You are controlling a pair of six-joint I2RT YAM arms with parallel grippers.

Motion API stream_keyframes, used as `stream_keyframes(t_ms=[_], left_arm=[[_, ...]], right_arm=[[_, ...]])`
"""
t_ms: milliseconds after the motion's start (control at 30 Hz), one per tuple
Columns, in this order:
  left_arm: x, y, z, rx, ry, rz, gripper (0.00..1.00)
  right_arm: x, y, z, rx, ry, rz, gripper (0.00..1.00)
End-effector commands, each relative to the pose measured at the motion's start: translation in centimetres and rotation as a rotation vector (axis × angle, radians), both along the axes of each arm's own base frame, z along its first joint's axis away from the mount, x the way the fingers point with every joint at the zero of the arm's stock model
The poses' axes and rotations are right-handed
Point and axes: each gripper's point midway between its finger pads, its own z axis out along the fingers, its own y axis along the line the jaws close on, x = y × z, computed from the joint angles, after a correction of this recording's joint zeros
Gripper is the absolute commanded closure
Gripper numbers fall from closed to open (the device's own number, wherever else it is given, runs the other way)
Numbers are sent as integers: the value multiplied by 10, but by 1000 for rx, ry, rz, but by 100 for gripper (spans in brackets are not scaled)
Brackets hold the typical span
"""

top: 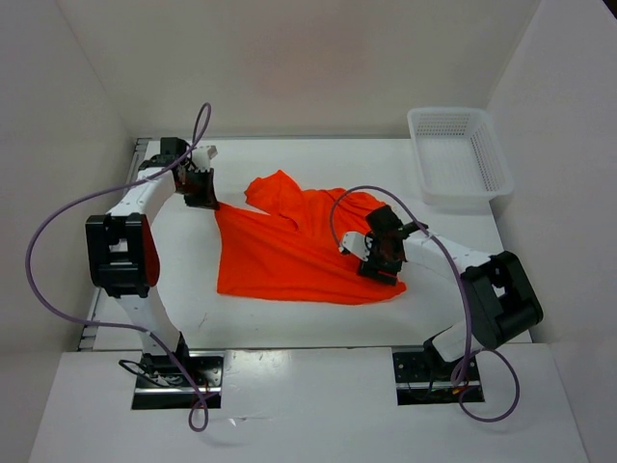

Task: Fold and stack the shorts
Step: Flatten the shorts out

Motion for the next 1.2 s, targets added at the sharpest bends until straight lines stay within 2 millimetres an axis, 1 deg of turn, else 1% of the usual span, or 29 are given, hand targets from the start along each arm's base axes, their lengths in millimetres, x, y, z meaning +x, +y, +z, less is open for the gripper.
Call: stream_keyframes(t_ms=[0,33,67,100,200,233,267,300,333,367,400,433,467,500,533,567,600,633,667,733,767,800,833,867,900,933,1000,1033,1167], left_arm=[[14,2,14,-12,-52,-6,100],[16,2,10,-13,-48,-6,100],[16,2,4,-14,-36,-5,100],[18,4,-9,-5,-13,0,100],[21,12,-32,35,24,22,100],[27,15,-35,47,8,28,100],[29,19,-41,70,13,41,97],[34,22,-42,81,3,47,95],[36,24,-45,89,0,51,88],[41,26,-44,102,-6,58,78],[48,29,-42,112,-19,64,62],[46,30,-39,119,-5,68,49],[47,30,-31,120,-17,68,46],[48,33,-21,112,-39,74,43],[40,32,-19,111,-36,73,41],[35,37,5,114,-85,88,37],[29,37,14,115,-99,89,36],[6,37,22,107,-89,93,36],[-8,35,23,106,-68,92,36],[-52,21,14,88,50,61,36],[-82,15,3,85,119,45,36],[-107,8,-7,107,196,22,37],[-124,5,-12,119,227,11,37],[-138,4,-22,129,277,2,37],[-152,1,-28,130,313,-11,37],[-167,-3,-37,132,362,-28,37],[-176,-10,-46,111,414,-52,37],[-183,-14,-55,102,457,-66,37],[-180,-16,-74,92,496,-70,37]], right_arm=[[25,4,22,7,-104,-3,24],[31,7,27,17,-127,-3,23],[30,10,26,33,-120,-20,22],[33,11,30,42,-129,-30,22],[44,20,43,88,-164,-71,18],[47,24,47,107,-168,-80,17],[53,28,55,132,-190,-106,15],[56,29,58,141,-198,-117,15],[58,31,61,150,-204,-127,11],[65,34,69,168,-227,-136,10],[68,31,72,179,-234,-167,10],[73,26,76,186,-244,-198,9],[81,23,84,195,-266,-214,9],[80,18,83,197,-241,-239,9],[83,5,85,200,-236,-276,9],[82,2,86,219,-219,-294,9],[78,-2,84,219,-197,-304,9],[64,-5,76,194,-152,-277,9],[55,-8,72,175,-130,-259,9],[34,-13,59,140,-55,-191,9],[23,-10,52,128,-36,-160,10],[21,-18,51,91,-47,-155,10],[18,-19,47,55,-46,-104,10],[11,-24,41,19,-37,-79,12],[11,-24,40,-7,-59,-50,12],[11,-31,39,-47,-64,-49,13],[12,-31,39,-54,-66,-28,15],[10,-32,39,-57,-58,-27,15],[2,-29,32,-71,-29,4,16]])
